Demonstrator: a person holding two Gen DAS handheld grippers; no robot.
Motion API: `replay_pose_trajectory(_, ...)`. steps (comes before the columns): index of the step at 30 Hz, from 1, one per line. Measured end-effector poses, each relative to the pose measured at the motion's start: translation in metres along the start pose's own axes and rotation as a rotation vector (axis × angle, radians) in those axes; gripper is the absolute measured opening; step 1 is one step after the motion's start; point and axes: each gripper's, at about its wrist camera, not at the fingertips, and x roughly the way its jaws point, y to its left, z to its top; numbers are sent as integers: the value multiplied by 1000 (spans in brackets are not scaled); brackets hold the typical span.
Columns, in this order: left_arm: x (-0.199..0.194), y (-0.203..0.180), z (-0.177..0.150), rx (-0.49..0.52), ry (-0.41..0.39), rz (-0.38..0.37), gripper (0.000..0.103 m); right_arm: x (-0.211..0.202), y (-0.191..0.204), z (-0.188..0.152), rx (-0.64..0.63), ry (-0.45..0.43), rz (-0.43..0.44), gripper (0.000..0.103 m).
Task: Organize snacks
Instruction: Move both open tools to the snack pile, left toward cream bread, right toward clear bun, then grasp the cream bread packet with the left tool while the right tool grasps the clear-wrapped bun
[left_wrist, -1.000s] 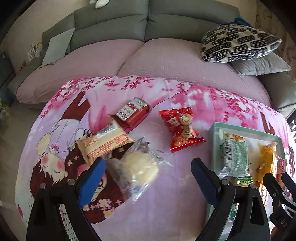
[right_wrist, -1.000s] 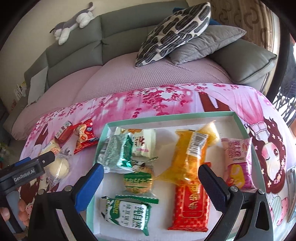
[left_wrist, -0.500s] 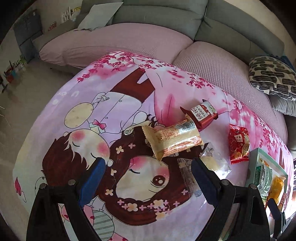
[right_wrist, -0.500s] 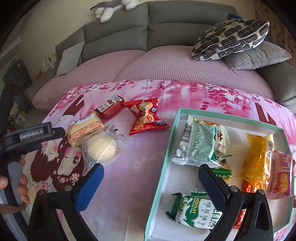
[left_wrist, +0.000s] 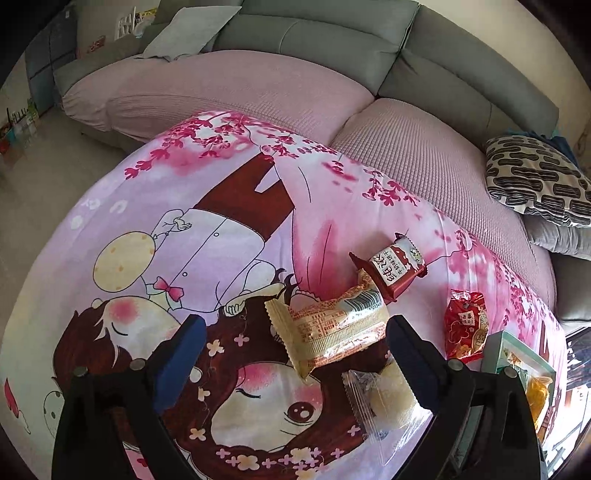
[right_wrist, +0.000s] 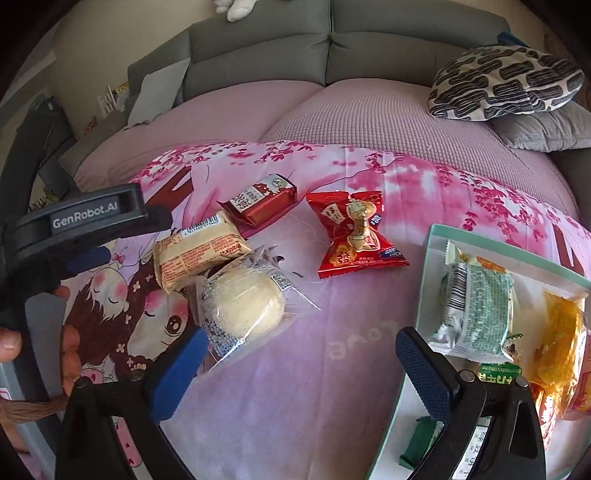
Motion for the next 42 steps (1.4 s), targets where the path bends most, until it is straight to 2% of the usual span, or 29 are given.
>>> replay_pose_trajectory(8, 26, -8, 13, 65, 64, -15, 98, 27, 22, 17, -51, 32, 11, 103)
replay_pose_trajectory(11, 32, -7, 15, 83, 75, 25, 98, 36, 24, 20, -59, 48, 0, 103)
replay_pose_trajectory(20, 46, 27, 29, -56, 90, 74, 98, 43, 9, 19, 1, 71, 28, 103)
replay_pose_trajectory(24, 53, 39, 26, -106, 125, 92, 98, 41, 5, 17, 20, 78, 30, 103)
replay_pose_trajectory(30, 53, 40, 17, -101, 177, 102, 98, 37, -5, 12, 53, 92, 21, 103)
replay_pose_trajectory(34, 53, 34, 7, -62, 209, 133, 98, 34, -10, 9, 73, 100, 10, 103)
replay_pose_trajectory(37, 50, 33, 1, -62, 220, 124, 98, 30, -13, 7, 85, 104, -3, 103)
replay_pose_trajectory(42, 33, 38, 1, -89, 182, 97, 98, 19, -17, 11, 128, 79, 2, 103)
